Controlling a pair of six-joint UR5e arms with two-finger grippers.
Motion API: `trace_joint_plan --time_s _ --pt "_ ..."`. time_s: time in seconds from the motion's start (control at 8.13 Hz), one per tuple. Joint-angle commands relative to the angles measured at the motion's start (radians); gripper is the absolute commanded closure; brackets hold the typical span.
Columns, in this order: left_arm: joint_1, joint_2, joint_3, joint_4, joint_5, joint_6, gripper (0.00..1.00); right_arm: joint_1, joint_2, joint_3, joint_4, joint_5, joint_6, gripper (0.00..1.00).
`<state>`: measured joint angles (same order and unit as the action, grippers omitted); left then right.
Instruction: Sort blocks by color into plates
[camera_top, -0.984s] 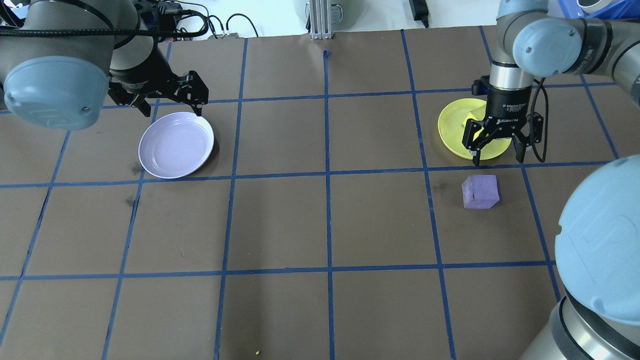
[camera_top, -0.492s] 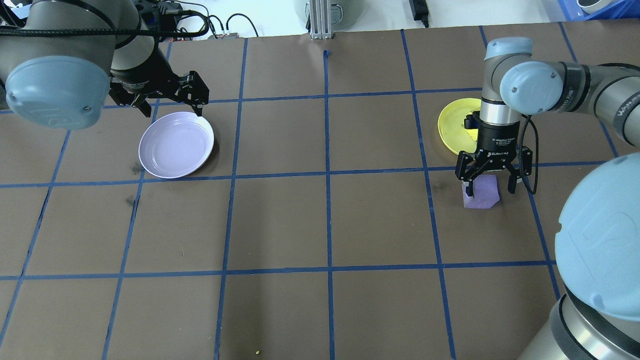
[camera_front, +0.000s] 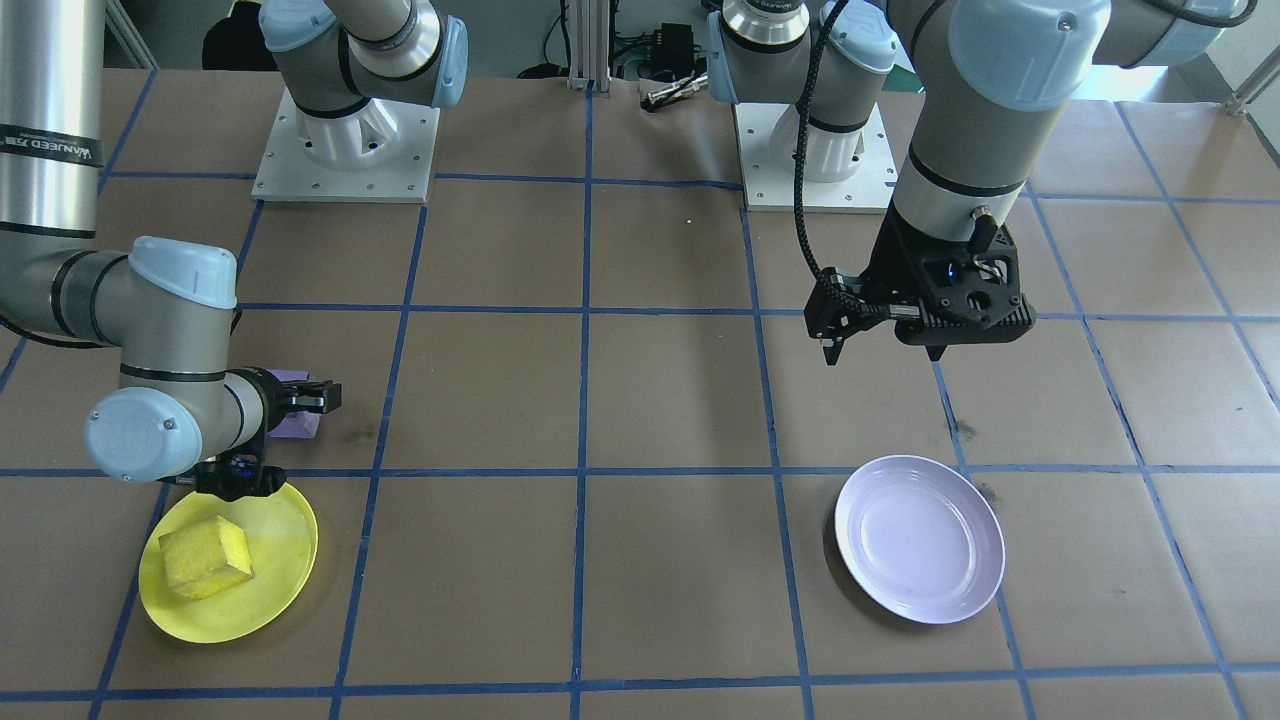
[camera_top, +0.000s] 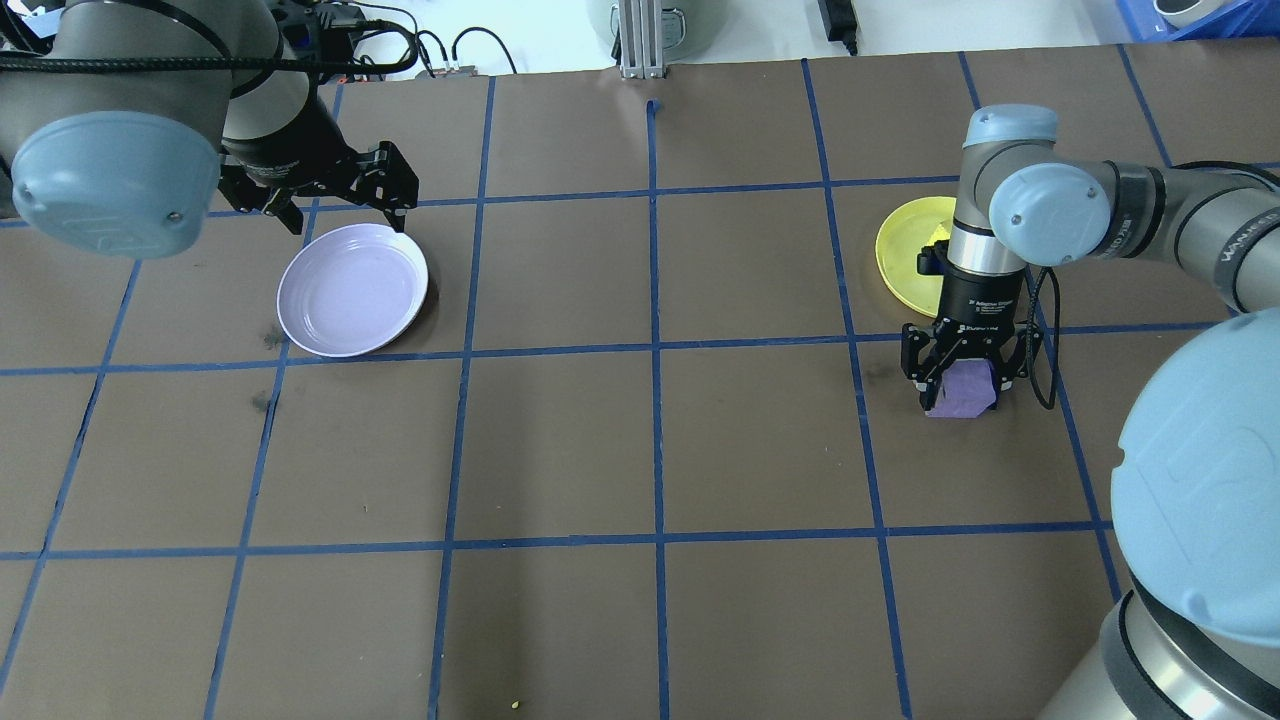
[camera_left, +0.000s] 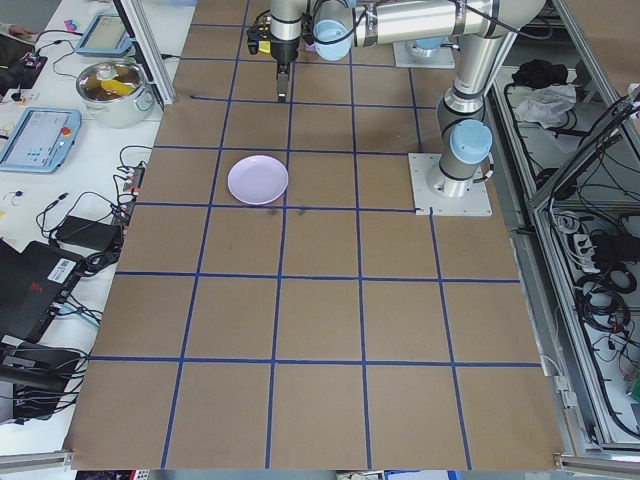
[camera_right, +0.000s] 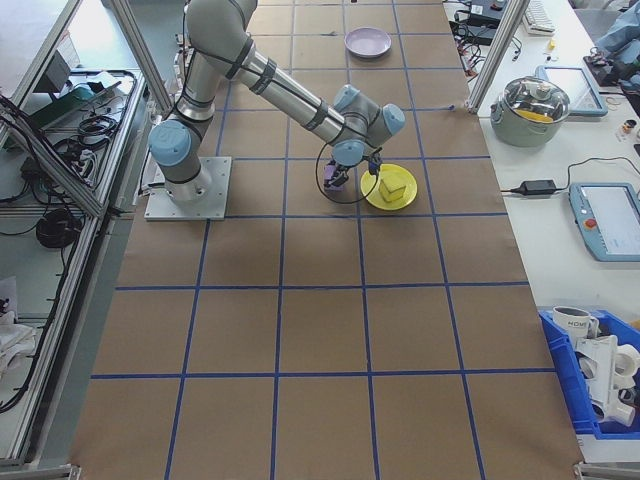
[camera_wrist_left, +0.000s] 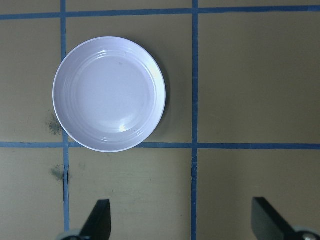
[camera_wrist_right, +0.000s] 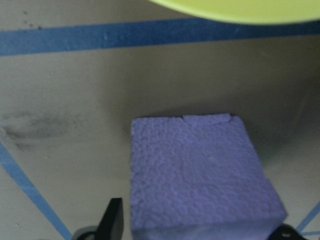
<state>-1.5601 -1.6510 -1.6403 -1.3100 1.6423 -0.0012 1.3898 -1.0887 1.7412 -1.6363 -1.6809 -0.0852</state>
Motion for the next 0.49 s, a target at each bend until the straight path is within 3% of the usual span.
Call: trace_joint_plan --time_s 0.0,0.37 --pt "0.0 0.005 0.001 0.0 0.002 0.003 0.0 0.002 -0.046 0.0 0.007 0.049 0.03 0.86" --pt "0.0 0.002 0.001 0.0 0.004 0.003 0.0 0.047 -0.202 0.008 0.051 0.271 0.035 0.85"
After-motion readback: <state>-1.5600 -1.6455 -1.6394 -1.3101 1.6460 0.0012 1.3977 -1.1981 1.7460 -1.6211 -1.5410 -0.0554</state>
